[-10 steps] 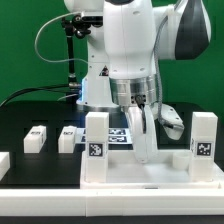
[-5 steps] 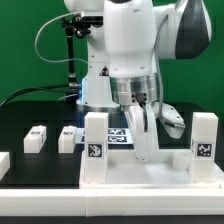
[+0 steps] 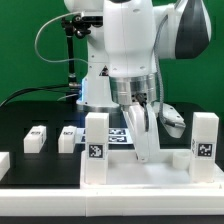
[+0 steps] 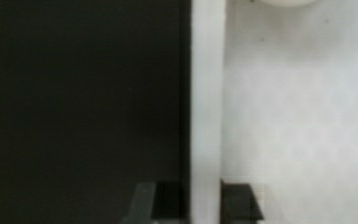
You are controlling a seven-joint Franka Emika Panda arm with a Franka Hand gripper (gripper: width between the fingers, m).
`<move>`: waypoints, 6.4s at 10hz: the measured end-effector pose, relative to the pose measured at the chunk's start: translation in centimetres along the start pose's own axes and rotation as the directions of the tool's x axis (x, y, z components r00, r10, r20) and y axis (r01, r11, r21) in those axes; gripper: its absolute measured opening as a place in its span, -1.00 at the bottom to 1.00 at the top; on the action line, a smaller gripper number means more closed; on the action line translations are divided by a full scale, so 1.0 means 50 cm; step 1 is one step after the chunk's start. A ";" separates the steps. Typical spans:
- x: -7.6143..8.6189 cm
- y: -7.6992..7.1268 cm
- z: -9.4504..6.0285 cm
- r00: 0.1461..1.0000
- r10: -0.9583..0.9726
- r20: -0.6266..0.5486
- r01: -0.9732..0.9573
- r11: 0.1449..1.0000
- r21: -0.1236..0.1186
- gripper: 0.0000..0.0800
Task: Assemble desk
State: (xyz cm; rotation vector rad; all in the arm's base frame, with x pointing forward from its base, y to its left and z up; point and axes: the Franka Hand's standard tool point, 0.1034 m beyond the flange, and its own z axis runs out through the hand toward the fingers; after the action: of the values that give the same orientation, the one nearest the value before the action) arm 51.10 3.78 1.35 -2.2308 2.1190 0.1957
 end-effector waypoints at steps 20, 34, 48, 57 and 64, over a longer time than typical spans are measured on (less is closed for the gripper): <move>0.164 -0.028 -0.031 -0.265 -0.964 0.030 0.964 -0.266 -0.027 -0.83; 0.136 -0.223 -0.073 -0.995 0.006 0.101 -0.014 -0.997 -0.077 -0.83; 0.036 -0.285 -0.051 -0.990 -0.128 0.060 0.122 -0.988 -0.096 -0.57; 0.043 -0.284 -0.048 -0.989 -0.133 0.061 0.127 -0.987 -0.094 0.62; 0.110 -0.276 -0.254 -0.909 -0.409 0.082 0.403 -0.911 -0.085 0.62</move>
Offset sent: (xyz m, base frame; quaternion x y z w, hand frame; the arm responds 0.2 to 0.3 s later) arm 0.0093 -0.0293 0.0124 0.0491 -0.0221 -0.2872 0.9564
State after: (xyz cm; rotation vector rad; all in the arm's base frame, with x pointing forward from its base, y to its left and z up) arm 65.77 -2.56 12.57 -2.5751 -1.7658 -0.0177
